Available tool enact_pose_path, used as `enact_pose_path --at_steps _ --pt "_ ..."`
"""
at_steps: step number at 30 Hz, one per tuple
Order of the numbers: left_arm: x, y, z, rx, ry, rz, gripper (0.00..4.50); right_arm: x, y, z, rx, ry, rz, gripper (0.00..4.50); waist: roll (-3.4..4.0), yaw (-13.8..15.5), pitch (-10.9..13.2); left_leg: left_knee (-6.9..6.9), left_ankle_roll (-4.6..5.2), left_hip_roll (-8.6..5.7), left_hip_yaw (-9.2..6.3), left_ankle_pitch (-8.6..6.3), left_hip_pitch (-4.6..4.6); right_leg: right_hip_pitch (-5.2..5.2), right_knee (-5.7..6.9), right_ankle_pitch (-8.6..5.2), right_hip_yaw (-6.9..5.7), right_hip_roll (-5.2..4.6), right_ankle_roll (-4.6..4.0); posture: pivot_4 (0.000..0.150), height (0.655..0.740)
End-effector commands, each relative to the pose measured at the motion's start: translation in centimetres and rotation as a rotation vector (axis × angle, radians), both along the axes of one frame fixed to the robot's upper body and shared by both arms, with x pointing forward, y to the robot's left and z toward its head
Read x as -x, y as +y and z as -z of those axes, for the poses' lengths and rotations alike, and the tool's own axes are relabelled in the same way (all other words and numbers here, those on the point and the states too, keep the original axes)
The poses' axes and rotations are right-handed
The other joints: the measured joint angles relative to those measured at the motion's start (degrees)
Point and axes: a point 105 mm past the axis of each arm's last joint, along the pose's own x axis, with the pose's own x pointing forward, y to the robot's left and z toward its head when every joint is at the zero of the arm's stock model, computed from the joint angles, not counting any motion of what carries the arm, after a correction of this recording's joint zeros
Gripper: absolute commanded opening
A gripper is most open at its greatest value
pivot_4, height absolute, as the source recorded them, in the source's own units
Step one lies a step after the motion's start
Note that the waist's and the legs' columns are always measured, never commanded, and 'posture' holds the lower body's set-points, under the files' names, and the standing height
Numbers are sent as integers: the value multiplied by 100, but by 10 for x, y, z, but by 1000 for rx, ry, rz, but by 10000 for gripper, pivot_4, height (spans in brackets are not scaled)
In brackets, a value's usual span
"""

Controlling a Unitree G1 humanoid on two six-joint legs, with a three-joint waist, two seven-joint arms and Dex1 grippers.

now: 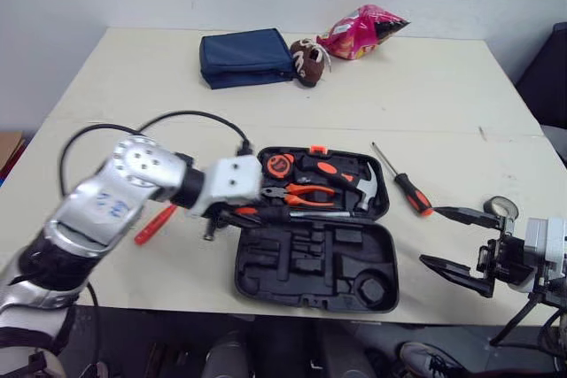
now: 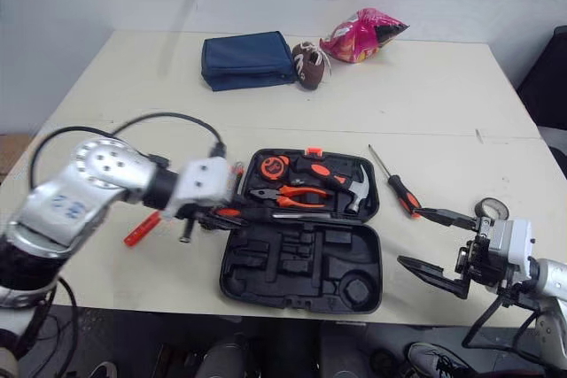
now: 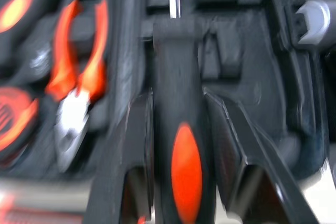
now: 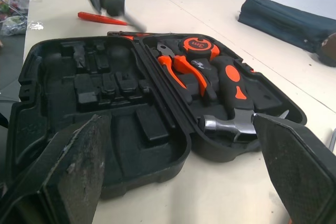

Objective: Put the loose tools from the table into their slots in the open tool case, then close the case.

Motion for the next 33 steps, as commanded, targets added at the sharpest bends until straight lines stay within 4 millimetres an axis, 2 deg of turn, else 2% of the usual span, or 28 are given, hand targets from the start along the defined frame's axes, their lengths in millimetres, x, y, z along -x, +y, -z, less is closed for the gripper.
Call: enact_pose_path --at_steps 1,5,9,14,22,33 --pt "-5 -12 4 -45 -57 7 7778 5 0 -14 10 -50 -3 45000 0 7 0 0 -1 1 -1 -1 2 -1 1 0 2 1 0 1500 7400" --pt "-13 -11 17 -130 -90 -5 7778 9 5 -18 1 -53 -9 45000 0 14 0 0 0 4 -4 -1 1 -1 -1 0 3 1 0 1500 7400" --pt "-13 -13 19 -124 -71 2 7778 10 10 -21 -6 -51 -13 45000 1 15 0 4 0 10 -4 -1 1 -2 2 0 5 -2 0 1500 7400" --pt "-25 -13 21 -136 -112 -45 7778 11 14 -22 -17 -51 -11 45000 1 28 0 5 1 8 -4 -2 0 -2 1 0 4 -3 0 1500 7400" --pt "-19 -25 24 -134 -85 -13 7778 12 10 -17 -23 -46 1 45000 1 23 0 5 1 8 -4 -2 0 -2 2 0 4 -2 0 1500 7400" --pt "-22 -22 31 -165 -92 -46 7778 15 8 -13 -30 -42 3 45000 1 28 0 6 1 8 -4 -2 1 -1 3 0 4 -4 0 1500 7400"
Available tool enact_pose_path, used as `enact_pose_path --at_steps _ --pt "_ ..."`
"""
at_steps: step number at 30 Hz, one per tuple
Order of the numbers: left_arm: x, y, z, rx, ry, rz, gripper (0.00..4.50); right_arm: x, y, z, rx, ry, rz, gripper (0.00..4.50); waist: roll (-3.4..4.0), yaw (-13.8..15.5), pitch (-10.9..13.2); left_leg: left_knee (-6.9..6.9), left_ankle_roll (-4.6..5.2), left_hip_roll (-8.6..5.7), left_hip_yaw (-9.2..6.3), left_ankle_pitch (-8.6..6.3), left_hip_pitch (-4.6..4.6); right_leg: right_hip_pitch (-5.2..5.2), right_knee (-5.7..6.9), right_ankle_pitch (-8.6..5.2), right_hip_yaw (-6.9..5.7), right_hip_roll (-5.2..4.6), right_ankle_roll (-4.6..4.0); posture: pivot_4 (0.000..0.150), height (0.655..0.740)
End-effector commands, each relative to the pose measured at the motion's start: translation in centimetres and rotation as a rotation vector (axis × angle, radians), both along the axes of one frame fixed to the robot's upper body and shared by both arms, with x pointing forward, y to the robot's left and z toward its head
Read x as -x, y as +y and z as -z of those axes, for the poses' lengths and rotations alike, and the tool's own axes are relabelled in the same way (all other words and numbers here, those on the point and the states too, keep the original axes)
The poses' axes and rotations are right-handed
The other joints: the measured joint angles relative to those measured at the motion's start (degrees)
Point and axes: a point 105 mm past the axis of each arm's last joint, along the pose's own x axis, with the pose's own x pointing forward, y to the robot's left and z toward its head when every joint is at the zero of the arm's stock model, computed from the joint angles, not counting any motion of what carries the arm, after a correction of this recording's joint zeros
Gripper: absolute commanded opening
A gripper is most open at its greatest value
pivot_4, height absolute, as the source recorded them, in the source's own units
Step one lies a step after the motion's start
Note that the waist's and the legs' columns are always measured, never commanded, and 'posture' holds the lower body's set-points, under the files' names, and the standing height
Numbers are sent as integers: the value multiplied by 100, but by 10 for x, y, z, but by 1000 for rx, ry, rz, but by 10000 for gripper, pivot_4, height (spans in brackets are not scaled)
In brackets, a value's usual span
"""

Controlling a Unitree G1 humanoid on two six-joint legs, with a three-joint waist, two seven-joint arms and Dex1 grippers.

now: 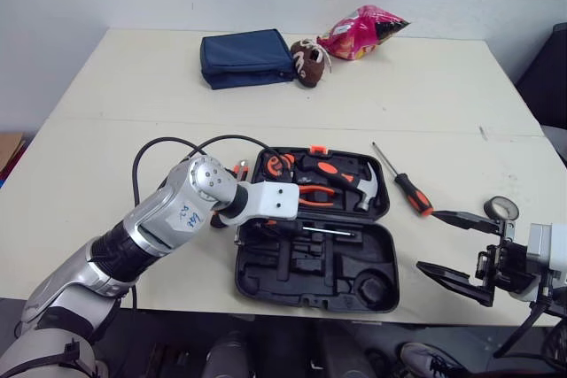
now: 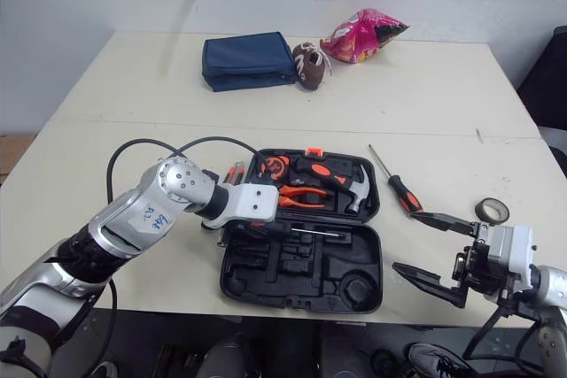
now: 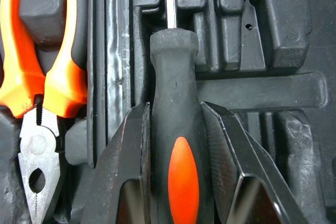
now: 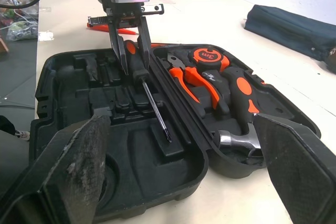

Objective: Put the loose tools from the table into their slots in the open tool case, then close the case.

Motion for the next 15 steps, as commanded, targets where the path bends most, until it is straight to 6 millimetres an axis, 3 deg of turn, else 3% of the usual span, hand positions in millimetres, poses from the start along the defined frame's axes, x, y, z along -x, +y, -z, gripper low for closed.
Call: enact_pose_path --at_steps 1,11,12,15 --pt "1 -3 -6 7 -38 4 7778 3 -5 -4 -17 -32 15 45000 0 1 0 0 0 0 0 0 0 0 0 0 0 0 0 1500 7400" --pt "4 -13 -8 45 -79 19 7778 7 0 -5 -18 -12 -6 45000 0 4 0 2 0 -1 -1 0 -1 0 1 0 0 -4 0 1500 7400" --pt "7 -16 -13 74 -88 37 18209 8 0 -5 -19 -9 -9 45000 0 5 0 2 0 -1 -1 0 0 0 1 0 0 -4 0 1500 7400" --pt "14 -21 -25 141 -91 50 30475 8 0 -5 -19 -2 -17 45000 0 6 0 2 0 0 -2 0 -1 0 2 0 0 -6 0 1500 7400"
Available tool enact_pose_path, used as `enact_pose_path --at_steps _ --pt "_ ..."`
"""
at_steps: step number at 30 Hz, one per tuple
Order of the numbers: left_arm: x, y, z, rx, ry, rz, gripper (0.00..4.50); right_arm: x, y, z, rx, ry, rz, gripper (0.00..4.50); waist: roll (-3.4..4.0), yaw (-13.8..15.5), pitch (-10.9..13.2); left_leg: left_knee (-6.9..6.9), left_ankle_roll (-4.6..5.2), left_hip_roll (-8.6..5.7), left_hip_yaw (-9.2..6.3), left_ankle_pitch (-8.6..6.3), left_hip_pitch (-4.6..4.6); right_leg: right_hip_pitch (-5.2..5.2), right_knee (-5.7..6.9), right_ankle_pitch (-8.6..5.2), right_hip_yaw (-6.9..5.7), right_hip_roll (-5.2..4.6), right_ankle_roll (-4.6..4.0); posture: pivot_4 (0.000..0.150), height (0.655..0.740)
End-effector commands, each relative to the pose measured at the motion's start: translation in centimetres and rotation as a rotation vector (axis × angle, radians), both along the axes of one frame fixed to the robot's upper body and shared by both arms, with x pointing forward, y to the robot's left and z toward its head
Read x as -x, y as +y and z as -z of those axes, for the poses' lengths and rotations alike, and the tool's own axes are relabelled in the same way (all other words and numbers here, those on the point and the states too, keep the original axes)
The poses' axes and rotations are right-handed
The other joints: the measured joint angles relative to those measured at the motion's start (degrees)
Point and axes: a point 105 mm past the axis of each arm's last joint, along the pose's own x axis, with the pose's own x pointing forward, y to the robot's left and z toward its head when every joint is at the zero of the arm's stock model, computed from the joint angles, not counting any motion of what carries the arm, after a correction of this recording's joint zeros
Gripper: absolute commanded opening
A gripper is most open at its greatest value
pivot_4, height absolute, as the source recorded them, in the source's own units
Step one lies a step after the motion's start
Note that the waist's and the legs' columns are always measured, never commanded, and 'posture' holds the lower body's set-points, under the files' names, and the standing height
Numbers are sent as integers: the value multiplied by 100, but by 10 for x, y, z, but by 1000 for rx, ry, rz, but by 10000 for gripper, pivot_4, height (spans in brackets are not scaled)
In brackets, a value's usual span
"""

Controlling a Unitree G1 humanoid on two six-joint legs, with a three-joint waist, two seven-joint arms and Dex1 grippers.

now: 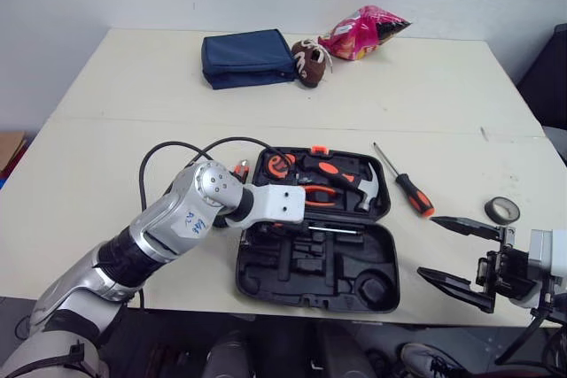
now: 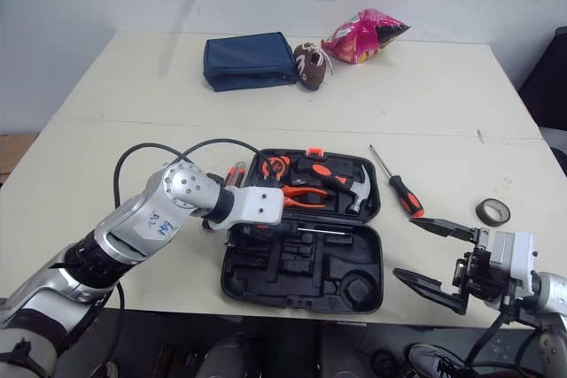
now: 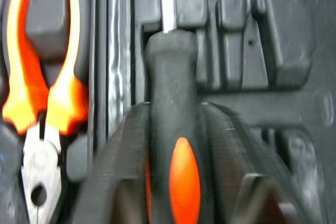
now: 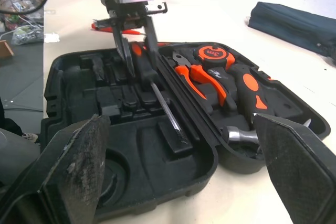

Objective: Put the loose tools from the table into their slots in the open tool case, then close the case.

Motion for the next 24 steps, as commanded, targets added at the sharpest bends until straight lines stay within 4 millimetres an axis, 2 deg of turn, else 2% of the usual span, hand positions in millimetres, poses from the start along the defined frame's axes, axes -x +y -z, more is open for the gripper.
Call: enact_pose_path --at_steps 1,4,6,10,11,13,16,17,18,19,24 --pt "7 0 -25 74 -53 15 30475 2 -1 -9 0 -26 -12 45000 0 -3 0 0 0 0 0 0 0 0 0 0 0 -1 0 1500 7400" --pt "7 14 -31 70 -65 -4 30475 1 -2 -7 2 -16 -14 45000 2 -33 -1 -3 -1 3 -7 0 5 0 1 0 13 -3 0 1500 7400" --pt "14 12 -39 148 -31 39 30475 0 -2 -6 1 -12 -15 45000 3 -21 -1 -5 -6 -3 -33 -2 11 0 3 0 25 6 -1 1500 7400" --pt "15 12 -50 299 -72 104 30475 0 -4 -4 -1 -4 -12 45000 3 -1 -1 0 -5 -9 -39 -3 7 0 2 0 21 -2 0 1500 7400" --pt "13 10 -55 382 -68 97 30475 -1 -5 -3 -2 -2 -9 45000 3 6 -1 1 -5 -10 -41 -3 6 1 1 0 19 -2 0 1500 7400" --pt "11 11 -54 542 13 75 25282 0 -9 2 -5 6 0 45000 4 19 -2 5 -4 -12 -42 -3 6 2 2 1 17 -1 2 1500 7400" --pt "8 13 -38 553 4 84 14652 2 -12 7 -7 12 9 45000 4 15 -2 6 -4 -9 -43 -4 6 3 1 2 16 -2 2 1500 7400" --pt "7 12 -30 557 30 69 9275 3 -14 8 -9 11 14 45000 4 13 -2 5 -4 -10 -44 -4 6 3 1 2 15 -2 2 1500 7400" --pt "6 10 -23 562 43 63 6320 3 -14 10 -12 10 18 45000 4 11 -2 4 -4 -10 -44 -4 6 3 1 2 15 -1 2 1500 7400" --pt "6 9 -14 547 60 56 766 3 -15 10 -12 9 22 45000 4 11 -2 5 -4 -10 -44 -4 6 4 0 2 15 0 2 1500 7400" --pt "0 4 12 494 36 58 766 1 -17 11 -15 0 38 45000 4 -5 -2 4 -4 -13 -42 -4 8 4 1 2 16 2 4 1500 7400"
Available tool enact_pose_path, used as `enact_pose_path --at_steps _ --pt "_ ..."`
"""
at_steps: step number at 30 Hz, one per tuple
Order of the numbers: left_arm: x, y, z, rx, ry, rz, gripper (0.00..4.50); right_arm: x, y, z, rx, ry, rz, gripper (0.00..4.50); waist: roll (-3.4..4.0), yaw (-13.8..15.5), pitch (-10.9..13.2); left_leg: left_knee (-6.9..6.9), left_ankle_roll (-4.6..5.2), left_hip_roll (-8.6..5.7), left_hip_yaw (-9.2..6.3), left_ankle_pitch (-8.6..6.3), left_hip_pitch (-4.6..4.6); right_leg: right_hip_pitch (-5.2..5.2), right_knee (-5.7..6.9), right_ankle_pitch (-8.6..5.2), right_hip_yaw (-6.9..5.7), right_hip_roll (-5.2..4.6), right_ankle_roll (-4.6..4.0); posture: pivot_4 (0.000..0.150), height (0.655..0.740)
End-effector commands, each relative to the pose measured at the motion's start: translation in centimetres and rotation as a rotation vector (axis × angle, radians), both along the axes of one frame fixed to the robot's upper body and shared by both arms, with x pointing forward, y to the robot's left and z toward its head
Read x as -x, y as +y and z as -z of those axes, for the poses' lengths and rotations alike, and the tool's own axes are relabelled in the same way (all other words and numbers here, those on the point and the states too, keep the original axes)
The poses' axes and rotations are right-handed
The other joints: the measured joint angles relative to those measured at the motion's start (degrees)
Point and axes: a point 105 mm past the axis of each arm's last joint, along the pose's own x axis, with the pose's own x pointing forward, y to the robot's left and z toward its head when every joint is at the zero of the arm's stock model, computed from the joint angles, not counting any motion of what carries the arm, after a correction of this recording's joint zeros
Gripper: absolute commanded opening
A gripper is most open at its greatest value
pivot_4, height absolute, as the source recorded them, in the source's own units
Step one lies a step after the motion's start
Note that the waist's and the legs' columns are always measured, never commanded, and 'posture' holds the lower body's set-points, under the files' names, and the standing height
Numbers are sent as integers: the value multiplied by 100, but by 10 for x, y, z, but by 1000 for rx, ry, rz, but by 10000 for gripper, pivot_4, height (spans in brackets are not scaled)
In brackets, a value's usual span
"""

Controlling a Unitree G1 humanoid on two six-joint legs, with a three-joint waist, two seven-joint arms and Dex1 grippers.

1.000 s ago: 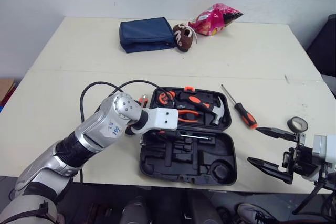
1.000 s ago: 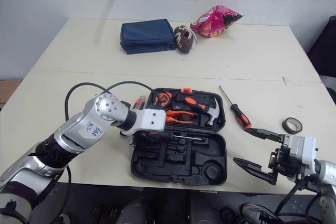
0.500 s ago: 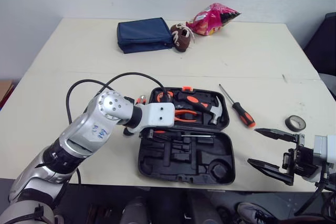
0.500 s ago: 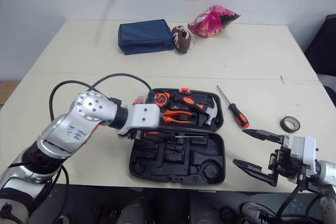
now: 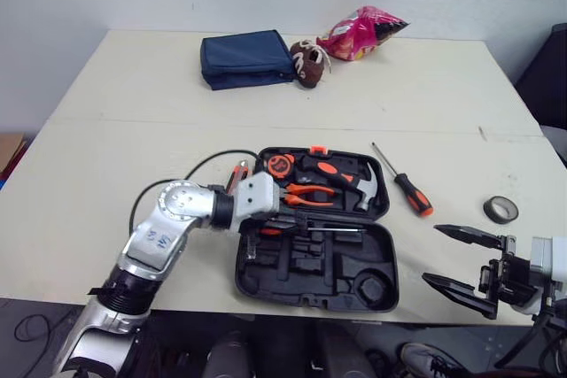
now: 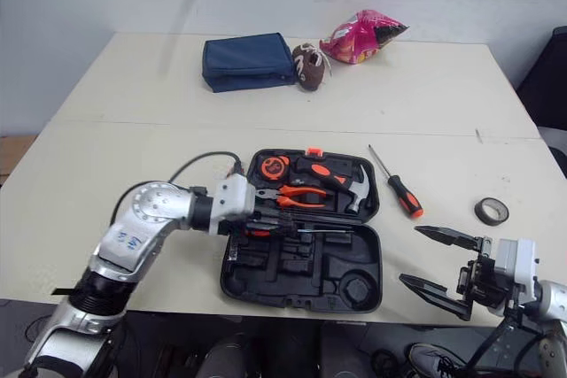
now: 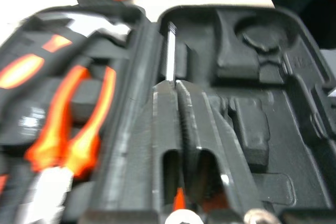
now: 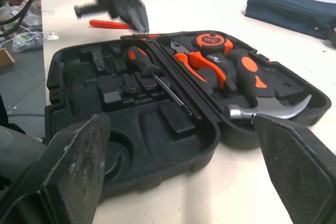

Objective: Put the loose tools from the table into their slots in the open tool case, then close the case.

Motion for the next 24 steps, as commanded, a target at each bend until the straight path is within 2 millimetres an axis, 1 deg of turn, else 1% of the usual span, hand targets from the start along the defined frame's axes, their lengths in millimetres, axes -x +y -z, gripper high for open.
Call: enact_pose_path --at_steps 1,3,5,7,16,18,22,24 --pt "-2 -6 6 -12 -54 13 766 0 -3 -6 9 -46 11 45000 0 -2 0 0 0 0 0 0 -1 -1 0 0 0 0 0 1500 7400" --pt "-2 -8 8 -6 -39 16 766 1 -3 -6 11 -46 12 45000 0 -3 0 -1 0 1 0 0 -1 -1 -1 0 0 -1 0 1500 7400" --pt "-7 -9 17 -29 -22 -26 766 0 -4 -5 8 -46 23 45000 0 0 0 -1 0 0 0 0 -1 -1 -1 0 -1 -2 0 1500 7400" --pt "-7 -10 21 -46 -20 -19 766 0 -4 -4 7 -43 28 45000 1 1 0 -1 0 1 -1 0 -1 0 -1 0 -1 -4 0 1500 7400" --pt "-14 -12 20 -37 -15 -59 766 1 -3 -2 3 -39 36 45000 1 4 -1 -1 1 0 -2 -1 1 4 -1 0 -2 -7 0 1500 7400" --pt "-14 -14 18 -18 8 -67 766 0 -3 -3 -2 -42 43 45000 1 5 -1 -1 1 0 -2 -1 1 4 -1 0 -2 -6 0 1500 7400" --pt "-10 -10 35 -122 40 -63 766 1 -1 -4 -1 -44 42 45000 2 14 -3 1 1 -1 -3 -1 3 8 -1 0 -4 -7 0 1500 7400" --pt "-9 -10 40 -152 46 -59 766 1 -1 -4 -1 -45 43 45000 3 11 -5 0 1 -1 -5 -1 6 14 -3 0 -5 -6 0 1500 7400"
